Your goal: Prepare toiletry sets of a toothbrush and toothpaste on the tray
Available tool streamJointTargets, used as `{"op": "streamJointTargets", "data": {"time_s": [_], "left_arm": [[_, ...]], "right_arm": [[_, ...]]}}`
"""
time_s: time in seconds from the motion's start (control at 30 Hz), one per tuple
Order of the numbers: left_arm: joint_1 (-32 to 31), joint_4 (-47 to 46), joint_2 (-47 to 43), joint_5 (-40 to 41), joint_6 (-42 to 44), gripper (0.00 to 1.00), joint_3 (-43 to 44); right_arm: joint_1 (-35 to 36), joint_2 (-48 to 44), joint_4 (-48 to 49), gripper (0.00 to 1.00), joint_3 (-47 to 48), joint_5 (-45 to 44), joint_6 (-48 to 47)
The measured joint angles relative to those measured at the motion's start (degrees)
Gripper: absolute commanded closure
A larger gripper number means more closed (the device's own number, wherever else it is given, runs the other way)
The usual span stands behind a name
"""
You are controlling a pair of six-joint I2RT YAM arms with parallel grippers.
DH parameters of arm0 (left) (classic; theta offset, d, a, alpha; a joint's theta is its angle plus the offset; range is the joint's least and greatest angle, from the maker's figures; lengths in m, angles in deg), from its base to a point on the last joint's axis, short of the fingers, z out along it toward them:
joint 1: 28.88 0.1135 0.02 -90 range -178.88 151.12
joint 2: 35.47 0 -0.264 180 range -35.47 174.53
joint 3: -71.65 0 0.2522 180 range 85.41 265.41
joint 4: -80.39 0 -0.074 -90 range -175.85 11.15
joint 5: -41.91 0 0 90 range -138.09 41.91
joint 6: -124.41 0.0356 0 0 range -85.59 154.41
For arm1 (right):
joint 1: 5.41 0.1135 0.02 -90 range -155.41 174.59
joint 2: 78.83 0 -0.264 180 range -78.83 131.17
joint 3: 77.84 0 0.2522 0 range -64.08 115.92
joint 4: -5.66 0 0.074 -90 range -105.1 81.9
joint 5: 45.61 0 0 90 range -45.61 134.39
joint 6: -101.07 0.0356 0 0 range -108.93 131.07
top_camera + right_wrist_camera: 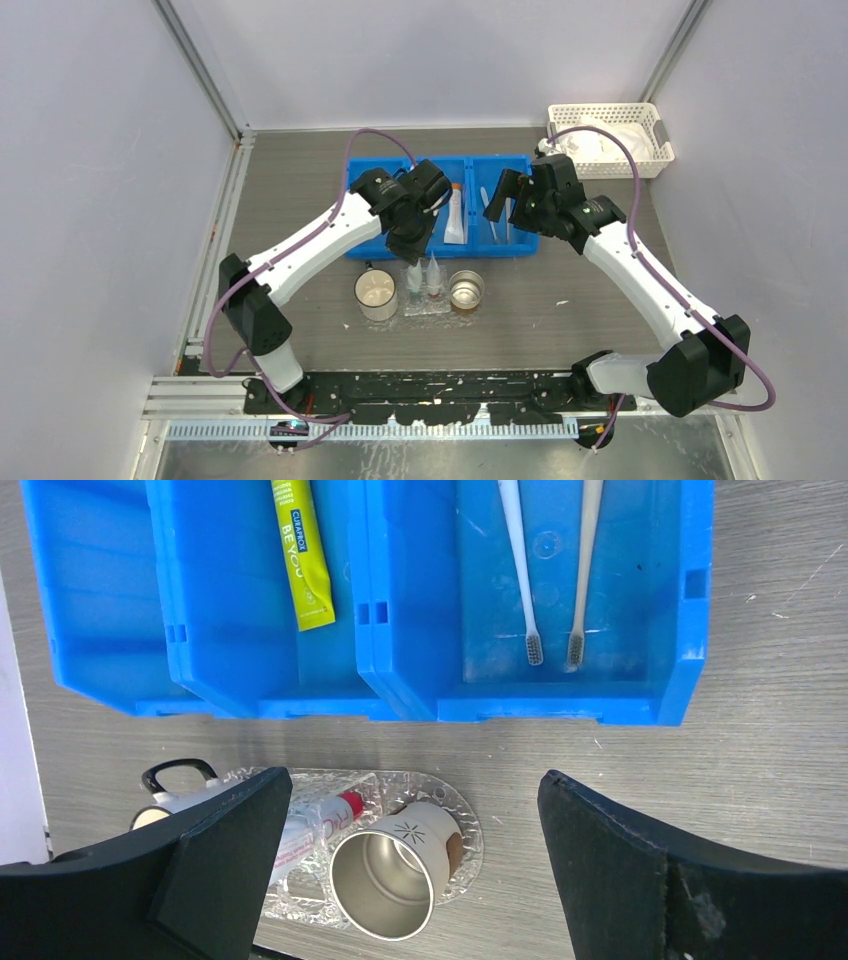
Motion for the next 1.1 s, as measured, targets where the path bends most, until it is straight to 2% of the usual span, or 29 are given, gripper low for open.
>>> {"op": "streamJointTargets", "data": {"time_s": [0.33, 0.87, 1.03, 1.1], "left_arm": [[-0.02, -3.37, -0.39, -0.07, -0.22, 0.96, -2.67], [0.0, -5.38, -1.25, -0.04, -1.49, 0.67, -5.25], [0.0, -5.05, -2.12, 0.33, -1.53, 0.63, -4.02], [-0.02, -4.81, -3.02, 0.79, -1.51, 0.63, -2.91]], "right_arm": [[0.0, 0.0, 0.55, 0.0, -0.24, 0.22, 0.0], [-0.24, 0.02, 1.27, 0.0, -1.2, 0.87, 0.0], [-0.33, 1.55, 0.94, 0.01, -0.24, 1.7, -0.2], [-0.37, 3.37, 0.57, 0.06, 1.44, 1.9, -0.5]]}}
